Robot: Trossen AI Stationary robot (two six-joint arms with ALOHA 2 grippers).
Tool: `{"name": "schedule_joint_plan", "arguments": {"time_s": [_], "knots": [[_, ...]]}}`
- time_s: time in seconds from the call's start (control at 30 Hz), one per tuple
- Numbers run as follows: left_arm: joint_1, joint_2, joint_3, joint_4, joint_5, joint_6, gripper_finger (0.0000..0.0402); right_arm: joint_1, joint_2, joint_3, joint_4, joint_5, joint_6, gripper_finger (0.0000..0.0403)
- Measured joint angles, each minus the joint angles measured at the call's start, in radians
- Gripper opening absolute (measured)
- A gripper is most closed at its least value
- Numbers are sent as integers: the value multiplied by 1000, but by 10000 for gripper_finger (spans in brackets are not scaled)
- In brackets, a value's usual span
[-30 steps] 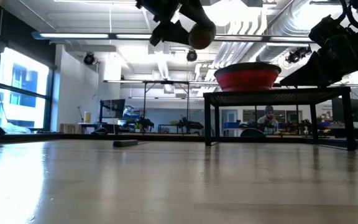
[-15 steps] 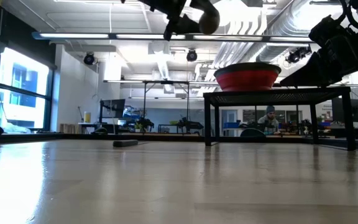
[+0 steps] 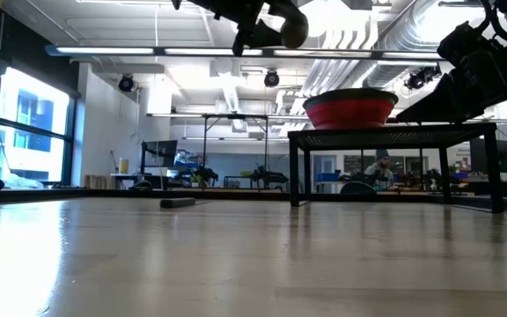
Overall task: Pick & Place Fruit
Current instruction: Put the brown kiwi into the red strainer bowl on the shelf
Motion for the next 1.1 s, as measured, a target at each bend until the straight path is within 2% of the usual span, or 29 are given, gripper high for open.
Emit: {"name": "schedule_joint_plan", "arguments": {"time_s": [0.13, 0.27, 0.43, 0.7, 1.1], "knots": [[2, 0, 0, 3, 64, 11, 246, 0, 0, 0, 11, 0, 1, 3], [1, 0, 0, 4, 75, 22, 246, 0, 0, 0, 82, -25, 4, 3], [1, 0, 0, 4, 137, 22, 246, 0, 0, 2, 182, -35, 2, 3], [1, 0, 0, 16, 193, 91, 246, 0, 0, 2, 250, -65, 0, 2], [2, 0, 0, 137, 195, 98, 246, 0, 0, 2, 267, -105, -8, 2]]}}
